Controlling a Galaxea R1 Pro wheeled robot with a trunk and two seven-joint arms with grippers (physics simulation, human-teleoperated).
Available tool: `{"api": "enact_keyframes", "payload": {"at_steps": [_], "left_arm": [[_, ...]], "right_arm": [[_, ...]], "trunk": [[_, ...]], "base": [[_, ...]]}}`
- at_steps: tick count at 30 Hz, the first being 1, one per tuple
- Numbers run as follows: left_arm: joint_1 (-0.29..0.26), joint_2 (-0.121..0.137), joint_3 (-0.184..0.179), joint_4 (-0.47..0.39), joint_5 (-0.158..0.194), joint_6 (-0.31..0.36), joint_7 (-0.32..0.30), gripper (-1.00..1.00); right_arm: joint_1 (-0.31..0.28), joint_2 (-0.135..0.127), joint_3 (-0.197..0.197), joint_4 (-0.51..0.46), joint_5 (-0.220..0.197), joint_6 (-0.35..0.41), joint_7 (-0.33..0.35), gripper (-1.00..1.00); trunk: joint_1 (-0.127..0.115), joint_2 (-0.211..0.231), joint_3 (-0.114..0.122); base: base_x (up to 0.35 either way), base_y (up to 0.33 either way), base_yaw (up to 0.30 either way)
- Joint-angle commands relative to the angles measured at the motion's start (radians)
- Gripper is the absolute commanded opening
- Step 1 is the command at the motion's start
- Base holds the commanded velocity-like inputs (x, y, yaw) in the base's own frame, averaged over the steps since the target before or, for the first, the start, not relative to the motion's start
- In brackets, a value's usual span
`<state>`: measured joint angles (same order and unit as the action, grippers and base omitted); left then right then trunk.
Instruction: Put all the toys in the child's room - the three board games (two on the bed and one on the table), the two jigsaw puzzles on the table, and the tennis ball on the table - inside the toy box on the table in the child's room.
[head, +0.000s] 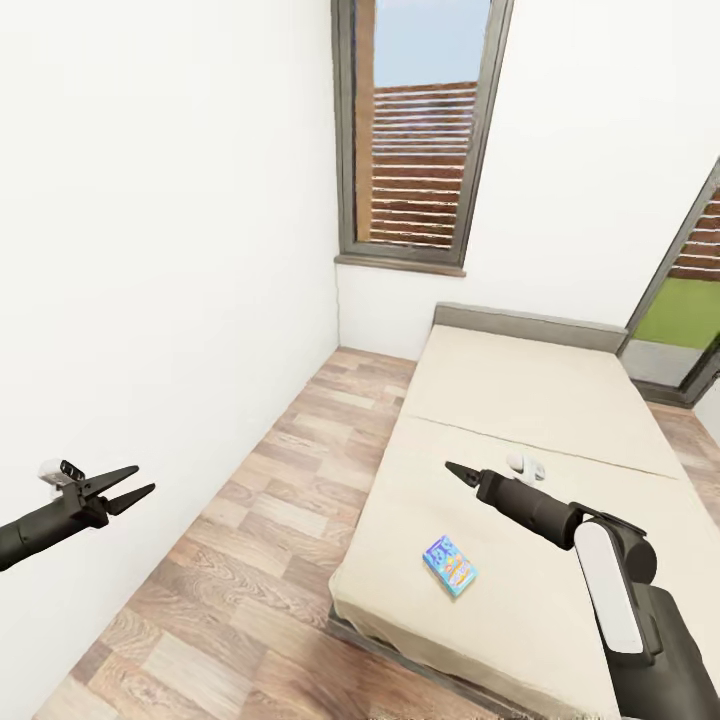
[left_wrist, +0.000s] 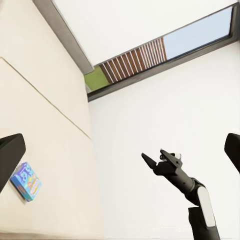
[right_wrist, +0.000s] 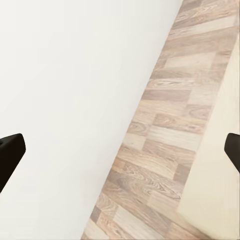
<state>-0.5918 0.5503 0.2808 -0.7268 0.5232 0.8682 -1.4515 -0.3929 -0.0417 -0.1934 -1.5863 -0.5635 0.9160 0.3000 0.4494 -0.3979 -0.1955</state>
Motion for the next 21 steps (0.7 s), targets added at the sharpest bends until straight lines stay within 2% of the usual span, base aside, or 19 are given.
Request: {"api": "enact_keyframes", "payload": {"at_steps": [1, 21], "left_arm": [[0.000, 0.000, 0.000, 0.000, 0.001, 0.011, -0.003, 1.00], [0.000, 0.000, 0.000, 0.000, 0.001, 0.010, 0.000, 1.00]], "right_arm": [[-0.001, 0.000, -0.001, 0.000, 0.007, 0.004, 0.008, 1.00], [-0.001, 0.000, -0.001, 0.000, 0.007, 0.003, 0.008, 1.00]], "trunk": [[0.001, -0.002, -0.003], [0.001, -0.002, -0.020]], "base": [[0.000, 0.000, -0.252], [0.000, 0.000, -0.250]]}}
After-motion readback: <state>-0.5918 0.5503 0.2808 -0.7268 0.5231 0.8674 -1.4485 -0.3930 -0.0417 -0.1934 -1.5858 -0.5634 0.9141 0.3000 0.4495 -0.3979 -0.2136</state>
